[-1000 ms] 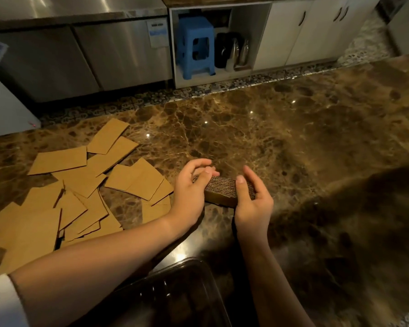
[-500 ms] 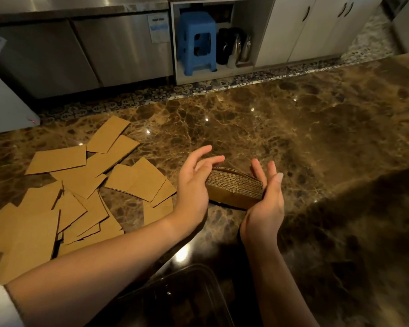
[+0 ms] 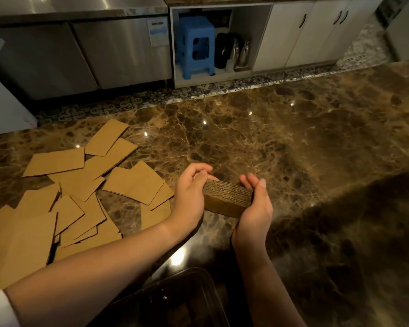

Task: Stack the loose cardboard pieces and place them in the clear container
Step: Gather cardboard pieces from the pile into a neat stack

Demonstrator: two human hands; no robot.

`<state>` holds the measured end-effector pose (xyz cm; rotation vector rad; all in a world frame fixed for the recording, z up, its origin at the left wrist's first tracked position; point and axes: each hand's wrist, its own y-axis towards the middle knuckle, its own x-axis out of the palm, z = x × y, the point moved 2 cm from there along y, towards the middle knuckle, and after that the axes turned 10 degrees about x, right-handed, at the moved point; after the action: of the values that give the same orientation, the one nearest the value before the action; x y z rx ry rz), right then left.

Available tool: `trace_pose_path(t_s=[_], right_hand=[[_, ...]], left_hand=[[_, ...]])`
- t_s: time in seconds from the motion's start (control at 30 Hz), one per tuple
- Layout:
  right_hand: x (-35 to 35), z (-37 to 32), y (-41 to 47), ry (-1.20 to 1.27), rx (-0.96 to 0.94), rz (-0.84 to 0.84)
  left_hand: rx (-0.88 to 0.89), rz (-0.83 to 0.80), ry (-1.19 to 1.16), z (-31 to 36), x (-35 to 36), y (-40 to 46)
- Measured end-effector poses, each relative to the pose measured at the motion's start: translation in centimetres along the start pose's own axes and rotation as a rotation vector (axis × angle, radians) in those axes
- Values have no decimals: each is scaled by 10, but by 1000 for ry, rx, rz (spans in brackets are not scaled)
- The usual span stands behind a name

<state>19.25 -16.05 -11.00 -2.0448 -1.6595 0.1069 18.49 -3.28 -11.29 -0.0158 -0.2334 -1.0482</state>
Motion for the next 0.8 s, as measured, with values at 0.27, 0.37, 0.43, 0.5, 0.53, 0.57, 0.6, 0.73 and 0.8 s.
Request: trace_pose_path(t_s=[0.27, 0.37, 0.43, 0.5, 0.53, 0.57, 0.6, 0.73, 0.8], right_hand=[[-28, 0, -3, -532, -211, -353], [-26, -8, 1, -709, -307, -297], [-23, -15, -3, -684, -300, -283], [-22, -26, -11, -625, -284, -275], [-21, -35, -18, -582, -268, -275], [-19, -45, -26, -512, -239, -288], [-16, -56, -37, -413, -200, -326], [7, -89, -84, 19, -18, -635], [21, -99, -113, 130, 10, -753]], left_hand=[[-36, -86, 45, -4, -6, 2], [-38, -168, 191, -1, -10, 6], [-78, -258, 302, 13, -10, 9], [-153, -321, 290, 42, -15, 11], [-196, -321, 190, 60, -20, 11], [-209, -319, 67, 80, -27, 9], [-180, -322, -24, 101, -36, 4], [33, -310, -4, 169, -59, -31], [109, -279, -16, 195, -67, -54]])
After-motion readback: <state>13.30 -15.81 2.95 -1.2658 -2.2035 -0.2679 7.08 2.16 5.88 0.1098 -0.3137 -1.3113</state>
